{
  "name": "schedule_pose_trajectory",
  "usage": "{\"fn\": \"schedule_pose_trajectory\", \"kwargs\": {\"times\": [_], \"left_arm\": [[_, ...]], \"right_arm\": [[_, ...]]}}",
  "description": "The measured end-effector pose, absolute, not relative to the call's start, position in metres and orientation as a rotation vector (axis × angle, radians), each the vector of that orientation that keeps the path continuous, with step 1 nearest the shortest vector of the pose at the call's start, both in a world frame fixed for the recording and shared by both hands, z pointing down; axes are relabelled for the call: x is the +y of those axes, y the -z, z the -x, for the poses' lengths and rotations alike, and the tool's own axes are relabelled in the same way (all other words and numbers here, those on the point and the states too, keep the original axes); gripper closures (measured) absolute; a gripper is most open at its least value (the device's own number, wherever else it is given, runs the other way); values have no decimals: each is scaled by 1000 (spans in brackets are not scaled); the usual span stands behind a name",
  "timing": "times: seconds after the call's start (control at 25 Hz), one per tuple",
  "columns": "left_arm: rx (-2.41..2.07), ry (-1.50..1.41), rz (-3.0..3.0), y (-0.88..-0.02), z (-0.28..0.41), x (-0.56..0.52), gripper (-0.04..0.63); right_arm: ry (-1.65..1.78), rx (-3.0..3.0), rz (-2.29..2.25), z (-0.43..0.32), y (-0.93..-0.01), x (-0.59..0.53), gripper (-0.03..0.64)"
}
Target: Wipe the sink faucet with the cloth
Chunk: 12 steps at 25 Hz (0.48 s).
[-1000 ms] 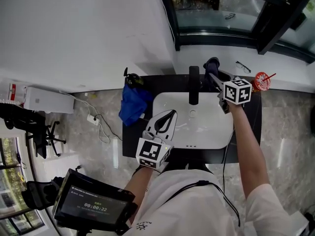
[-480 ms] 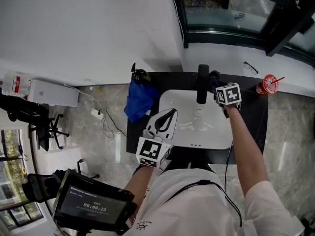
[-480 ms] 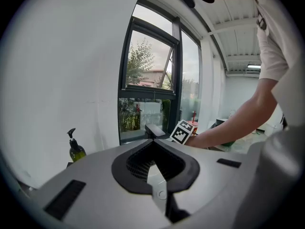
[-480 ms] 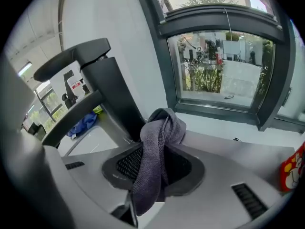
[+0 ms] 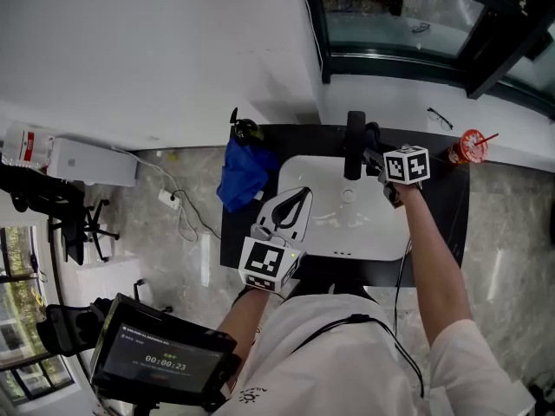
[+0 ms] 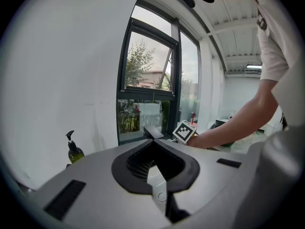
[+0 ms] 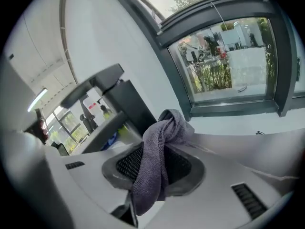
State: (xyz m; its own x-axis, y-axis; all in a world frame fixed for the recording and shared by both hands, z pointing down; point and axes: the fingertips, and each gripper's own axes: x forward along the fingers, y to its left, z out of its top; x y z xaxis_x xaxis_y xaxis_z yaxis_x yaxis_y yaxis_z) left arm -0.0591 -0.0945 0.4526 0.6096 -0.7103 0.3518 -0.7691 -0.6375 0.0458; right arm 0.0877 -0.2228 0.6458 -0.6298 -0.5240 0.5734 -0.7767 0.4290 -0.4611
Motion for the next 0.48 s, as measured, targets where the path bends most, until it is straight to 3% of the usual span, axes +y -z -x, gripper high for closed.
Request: {"fn": "schedule_pose_trajectory", "kwargs": {"times": [0.48], "left_arm": [[-1141, -420, -2682, -442, 33, -94, 601]], "right_arm": [[-879, -2722, -1148, -88, -509, -239, 495]]}}
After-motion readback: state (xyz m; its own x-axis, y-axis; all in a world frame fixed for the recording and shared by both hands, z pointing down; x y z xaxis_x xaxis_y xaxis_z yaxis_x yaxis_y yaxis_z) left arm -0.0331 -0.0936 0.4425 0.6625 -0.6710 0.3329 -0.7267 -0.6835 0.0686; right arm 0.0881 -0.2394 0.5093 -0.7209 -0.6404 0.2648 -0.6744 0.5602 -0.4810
